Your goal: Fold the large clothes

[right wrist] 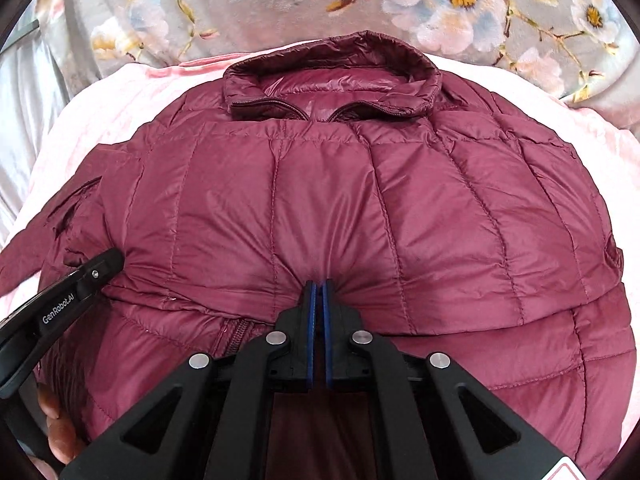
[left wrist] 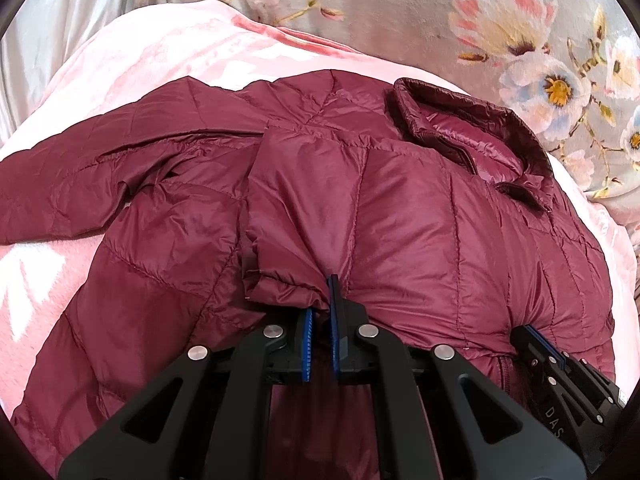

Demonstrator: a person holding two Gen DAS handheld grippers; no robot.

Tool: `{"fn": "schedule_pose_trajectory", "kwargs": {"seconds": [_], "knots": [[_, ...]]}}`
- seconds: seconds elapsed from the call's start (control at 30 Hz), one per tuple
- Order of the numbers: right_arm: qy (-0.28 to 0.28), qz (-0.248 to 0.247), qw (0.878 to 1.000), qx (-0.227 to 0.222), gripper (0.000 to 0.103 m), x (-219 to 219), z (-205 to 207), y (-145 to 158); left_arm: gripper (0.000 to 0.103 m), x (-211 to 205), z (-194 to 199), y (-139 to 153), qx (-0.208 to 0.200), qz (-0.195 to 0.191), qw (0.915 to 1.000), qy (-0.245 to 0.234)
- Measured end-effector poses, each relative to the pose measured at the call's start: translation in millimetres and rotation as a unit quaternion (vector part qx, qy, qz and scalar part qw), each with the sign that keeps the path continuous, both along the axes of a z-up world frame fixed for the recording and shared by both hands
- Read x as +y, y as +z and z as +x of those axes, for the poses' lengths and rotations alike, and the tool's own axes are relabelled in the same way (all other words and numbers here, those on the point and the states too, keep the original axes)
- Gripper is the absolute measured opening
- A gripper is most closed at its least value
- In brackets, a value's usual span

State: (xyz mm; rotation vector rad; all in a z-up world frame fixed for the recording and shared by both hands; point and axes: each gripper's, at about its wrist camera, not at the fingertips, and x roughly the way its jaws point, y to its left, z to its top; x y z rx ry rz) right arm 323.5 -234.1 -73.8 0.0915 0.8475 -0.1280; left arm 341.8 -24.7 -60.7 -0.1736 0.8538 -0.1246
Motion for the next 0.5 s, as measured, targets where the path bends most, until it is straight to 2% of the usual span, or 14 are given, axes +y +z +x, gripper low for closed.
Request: {"fn": "schedule_pose_trajectory", "kwargs": {"seconds": [0.1,0.17,0.23,0.27,0.3,0.33,0.37,0.4,0.5], "knots": [[-0.004,0.003,1.000,-0.017,0.004,3.9,-7.6,11.8,0.007,4.3,-1.5,1.5,-0.002,-0.017,0.9998,0.002],[0.015,0.018,0.999,-0.035,0.004,19.2,-12.8,25.4,0.008,12.2,-2.7,2.5,0.001,-0.040,0.9992,-0.001],[0.036,0.012,0.999,-0.038,0.004,40.9,-10.7,33.7,0.013,23.1,-7.8,6.6,0.005,-0.059,0.9982,-0.010],[0.043,0.018,0.998,-0.035,0.004,46.8,-8.5,33.7,0.021,28.4,-12.4,11.4,0.002,-0.061,0.9980,-0.013],[0.051,0.029,0.998,-0.029,0.004,54.3,-3.9,31.8,0.036,32.6,-17.0,16.2,-0.003,-0.060,0.9981,-0.016],[0.054,0.033,0.998,-0.024,0.004,58.5,-0.4,29.4,0.046,38.6,-22.0,22.6,-0.011,-0.058,0.9981,-0.017],[0.057,0.038,0.998,-0.017,0.004,64.1,4.8,25.6,0.065,48.7,-28.2,30.7,-0.021,-0.059,0.9979,-0.017],[0.058,0.042,0.997,-0.009,0.004,68.1,9.0,21.2,0.074,61.1,-33.5,37.4,-0.030,-0.065,0.9973,-0.015],[0.055,0.044,0.997,0.017,0.004,73.0,17.8,5.0,0.076,104.9,-40.4,48.4,-0.039,-0.075,0.9964,0.008]]}}
